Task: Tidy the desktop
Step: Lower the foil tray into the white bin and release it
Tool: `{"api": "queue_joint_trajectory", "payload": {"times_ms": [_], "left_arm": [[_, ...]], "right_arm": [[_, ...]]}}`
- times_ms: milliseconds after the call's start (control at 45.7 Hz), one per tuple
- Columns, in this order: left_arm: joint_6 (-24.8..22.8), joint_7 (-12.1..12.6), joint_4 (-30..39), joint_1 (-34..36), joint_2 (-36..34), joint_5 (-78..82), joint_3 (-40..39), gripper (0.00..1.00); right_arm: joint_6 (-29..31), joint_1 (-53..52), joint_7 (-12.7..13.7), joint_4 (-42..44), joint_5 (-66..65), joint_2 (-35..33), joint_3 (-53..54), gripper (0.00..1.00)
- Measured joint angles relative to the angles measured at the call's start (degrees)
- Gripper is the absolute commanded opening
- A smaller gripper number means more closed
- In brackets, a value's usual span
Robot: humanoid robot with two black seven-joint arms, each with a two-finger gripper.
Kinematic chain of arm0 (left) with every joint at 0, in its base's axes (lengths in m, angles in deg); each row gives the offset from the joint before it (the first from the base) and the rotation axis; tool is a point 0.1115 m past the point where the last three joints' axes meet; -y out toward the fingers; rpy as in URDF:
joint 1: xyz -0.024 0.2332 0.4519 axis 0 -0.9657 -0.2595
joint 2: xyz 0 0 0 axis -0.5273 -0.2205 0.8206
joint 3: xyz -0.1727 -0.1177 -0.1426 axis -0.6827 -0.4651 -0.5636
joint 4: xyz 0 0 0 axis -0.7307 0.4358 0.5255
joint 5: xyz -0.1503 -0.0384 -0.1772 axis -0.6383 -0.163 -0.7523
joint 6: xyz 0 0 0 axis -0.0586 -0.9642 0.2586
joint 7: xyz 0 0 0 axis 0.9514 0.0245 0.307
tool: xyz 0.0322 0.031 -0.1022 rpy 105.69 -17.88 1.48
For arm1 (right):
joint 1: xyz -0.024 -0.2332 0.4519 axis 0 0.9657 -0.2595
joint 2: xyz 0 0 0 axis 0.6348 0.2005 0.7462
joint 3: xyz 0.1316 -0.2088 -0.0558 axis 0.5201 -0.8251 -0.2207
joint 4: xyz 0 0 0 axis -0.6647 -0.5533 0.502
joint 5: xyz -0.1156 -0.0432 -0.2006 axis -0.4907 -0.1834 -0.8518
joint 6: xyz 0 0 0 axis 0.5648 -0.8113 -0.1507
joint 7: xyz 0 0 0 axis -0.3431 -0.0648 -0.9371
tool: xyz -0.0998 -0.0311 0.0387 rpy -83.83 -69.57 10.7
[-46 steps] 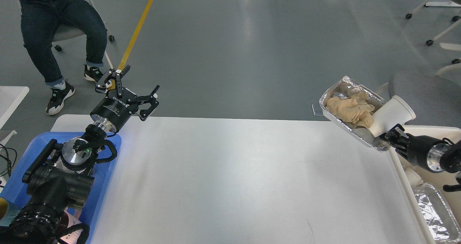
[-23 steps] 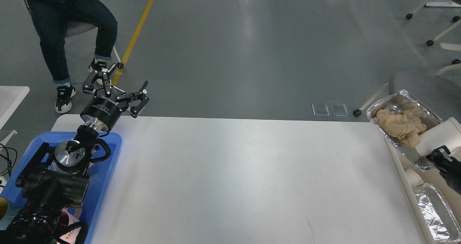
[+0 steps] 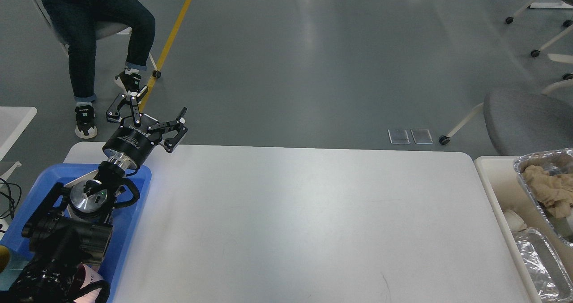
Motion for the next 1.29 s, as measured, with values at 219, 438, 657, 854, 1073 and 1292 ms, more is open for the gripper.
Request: {"api": "queue_joint_trajectory", "payload": {"times_ms": [219,438,657,854,1073,1292], "left_arm": [[0.04,0.07,0.02,-0.06,-0.14,0.08,0.1,0.97],[-0.1,0.08,0.02,-0.06,-0.48,0.08,0.12,0.97],[-0.18,0.1,0.02,-0.13,-0.82,0.1,0.13,0.97],[-0.19,0.1,0.02,-0.14,-0.81,0.1,0.12,0.97],[-0.26,0.1,0.02,-0.14,-0.8,0.27,0.22,0.97],[-0.26,0.1,0.02,-0.22,-2.37,0.84,1.54,0.97]], "right_arm": [[-3.54,1.1,-0.06,2.15,0.25,1.21,-0.1,0.0],[-4.04,1.58,-0.07,2.24,0.25,2.89,-0.25,0.0],[-5.08,1.42,-0.13,2.33,0.25,3.29,-0.04,0.34],[-9.41,1.0,-0.27,2.4,0.25,3.72,0.44,0.39],[-11.05,-0.03,-1.14,1.99,0.31,4.45,0.81,1.0],[-11.82,-3.22,-1.22,1.78,0.26,2.33,1.29,1.0]]}}
